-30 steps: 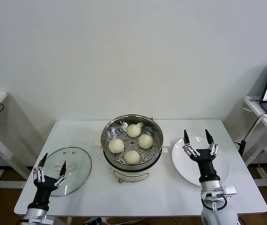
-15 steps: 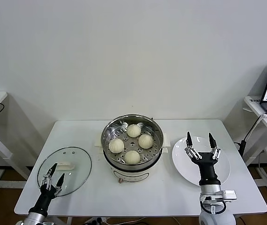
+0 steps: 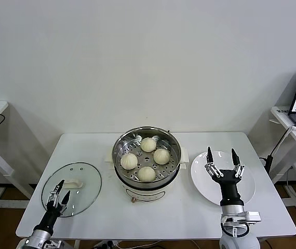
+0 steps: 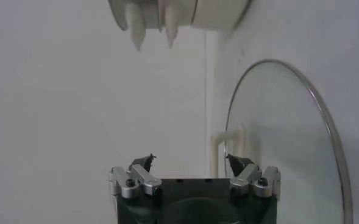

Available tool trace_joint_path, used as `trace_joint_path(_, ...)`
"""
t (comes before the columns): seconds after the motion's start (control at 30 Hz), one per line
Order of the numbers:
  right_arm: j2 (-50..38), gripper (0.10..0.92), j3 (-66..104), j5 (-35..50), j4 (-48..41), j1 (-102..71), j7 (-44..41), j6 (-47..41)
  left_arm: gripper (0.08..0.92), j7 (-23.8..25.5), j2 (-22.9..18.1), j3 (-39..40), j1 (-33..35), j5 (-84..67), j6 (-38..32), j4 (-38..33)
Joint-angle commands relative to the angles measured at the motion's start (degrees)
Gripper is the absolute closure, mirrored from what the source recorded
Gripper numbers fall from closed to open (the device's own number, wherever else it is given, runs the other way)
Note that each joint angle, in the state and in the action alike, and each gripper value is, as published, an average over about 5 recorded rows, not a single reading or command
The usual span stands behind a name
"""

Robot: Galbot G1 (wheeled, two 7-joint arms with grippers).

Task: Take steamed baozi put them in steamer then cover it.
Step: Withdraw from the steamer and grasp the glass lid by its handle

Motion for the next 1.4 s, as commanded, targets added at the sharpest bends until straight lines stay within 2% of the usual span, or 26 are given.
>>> trace_joint_path(0.03, 0.27, 0.203, 0.04, -0.34, -0.19, -0.21, -0.03, 0.15, 0.177, -0.51, 0.22, 0.2, -5.34, 2.13, 0.8, 3.69)
trace_joint_path(0.77, 0.38, 0.203, -0.02, -1.49, -2.12, 0.0, -0.4, 0.57, 0.194, -0.11, -0.18, 1.87, -12.54, 3.6, 2.63, 9.98)
trace_joint_path(0.87, 0.41, 0.203, -0.08, -1.5, -2.4, 0.14, -0.44, 0.63, 0.26, -0.18, -0.2, 1.94, -12.47, 3.94, 2.72, 10.73)
trace_joint_path(1.2, 0.55, 0.203, -0.5, -1.59, -3.18, 0.59, -0.46, 0.96, 0.554, -0.61, -0.76, 2.06, -12.23, 4.37, 2.46, 10.76)
trace_joint_path(1.4, 0.49, 0.203, -0.49, -1.44, -3.09, 0.77, -0.41, 1.18, 0.727, -0.95, -0.98, 1.72, -10.67, 3.87, 2.89, 6.23)
